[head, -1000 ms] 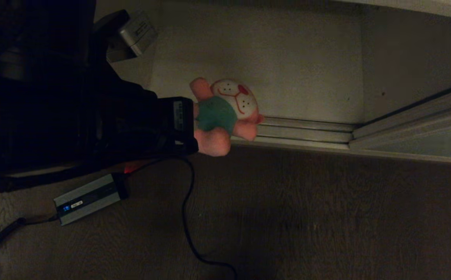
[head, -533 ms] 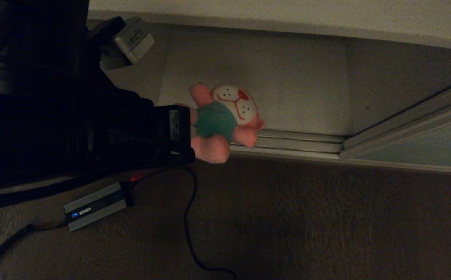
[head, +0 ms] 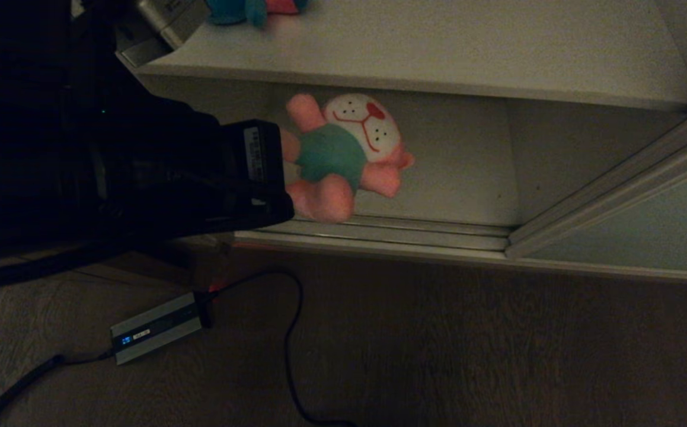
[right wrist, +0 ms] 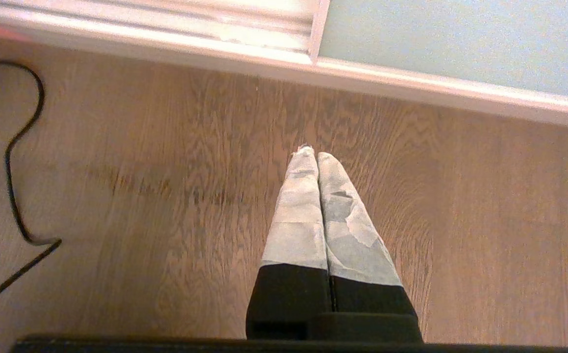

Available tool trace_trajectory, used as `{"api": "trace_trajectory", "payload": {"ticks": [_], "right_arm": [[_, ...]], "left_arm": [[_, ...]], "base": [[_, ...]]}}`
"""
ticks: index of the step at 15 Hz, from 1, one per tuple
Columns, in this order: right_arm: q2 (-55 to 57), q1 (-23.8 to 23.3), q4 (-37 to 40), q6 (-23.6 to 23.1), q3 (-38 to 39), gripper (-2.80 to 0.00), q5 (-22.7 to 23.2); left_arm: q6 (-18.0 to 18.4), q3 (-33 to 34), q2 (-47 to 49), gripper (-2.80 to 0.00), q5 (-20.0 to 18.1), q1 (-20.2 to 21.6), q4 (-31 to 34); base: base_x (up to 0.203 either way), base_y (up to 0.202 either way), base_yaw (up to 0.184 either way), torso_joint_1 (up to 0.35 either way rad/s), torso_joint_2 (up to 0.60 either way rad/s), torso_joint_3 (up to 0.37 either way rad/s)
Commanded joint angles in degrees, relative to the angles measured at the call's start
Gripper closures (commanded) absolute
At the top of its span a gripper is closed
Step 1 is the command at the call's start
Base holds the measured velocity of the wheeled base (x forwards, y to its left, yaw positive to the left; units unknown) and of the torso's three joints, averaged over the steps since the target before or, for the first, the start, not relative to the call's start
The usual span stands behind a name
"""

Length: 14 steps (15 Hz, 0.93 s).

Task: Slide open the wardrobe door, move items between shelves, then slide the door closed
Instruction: Place the pink doll on the higher shelf

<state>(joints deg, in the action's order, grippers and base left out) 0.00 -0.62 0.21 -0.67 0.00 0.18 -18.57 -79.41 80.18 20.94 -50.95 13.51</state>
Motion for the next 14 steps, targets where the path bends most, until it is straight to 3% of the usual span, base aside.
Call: {"api": "trace_trajectory", "payload": {"ticks": [1, 5, 8, 12, 14], "right_arm": [[0.0, 0.0, 0.0, 0.0, 0.2, 0.00, 0.0], [0.1, 0.0, 0.0, 0.0, 0.2, 0.00, 0.0], [0.0, 0.0, 0.0, 0.0, 0.2, 0.00, 0.0], [0.0, 0.0, 0.0, 0.0, 0.3, 0.00, 0.0], [0.0, 0.0, 0.0, 0.0, 0.3, 0.00, 0.1]], "left_arm": [[0.2, -1.8, 0.2, 0.00, 0.2, -1.0, 0.1], [1.9, -8.7, 2.5, 0.00, 0.6, -1.0, 0.2], [3.4, -17.4, 7.5, 0.00, 4.2, -1.0, -0.6], [5.2, -29.2, 17.6, 0.00, 6.7, -0.2, -5.4], [8.7, -31.0, 22.2, 0.00, 7.3, 1.0, -11.0]], "base": [[0.000, 0.000, 0.000, 0.002, 0.00, 0.197], [0.000, 0.000, 0.000, 0.000, 0.00, 0.201], [0.000, 0.000, 0.000, 0.001, 0.00, 0.202], [0.000, 0.000, 0.000, -0.002, 0.00, 0.050], [0.000, 0.000, 0.000, 0.000, 0.00, 0.000]]}}
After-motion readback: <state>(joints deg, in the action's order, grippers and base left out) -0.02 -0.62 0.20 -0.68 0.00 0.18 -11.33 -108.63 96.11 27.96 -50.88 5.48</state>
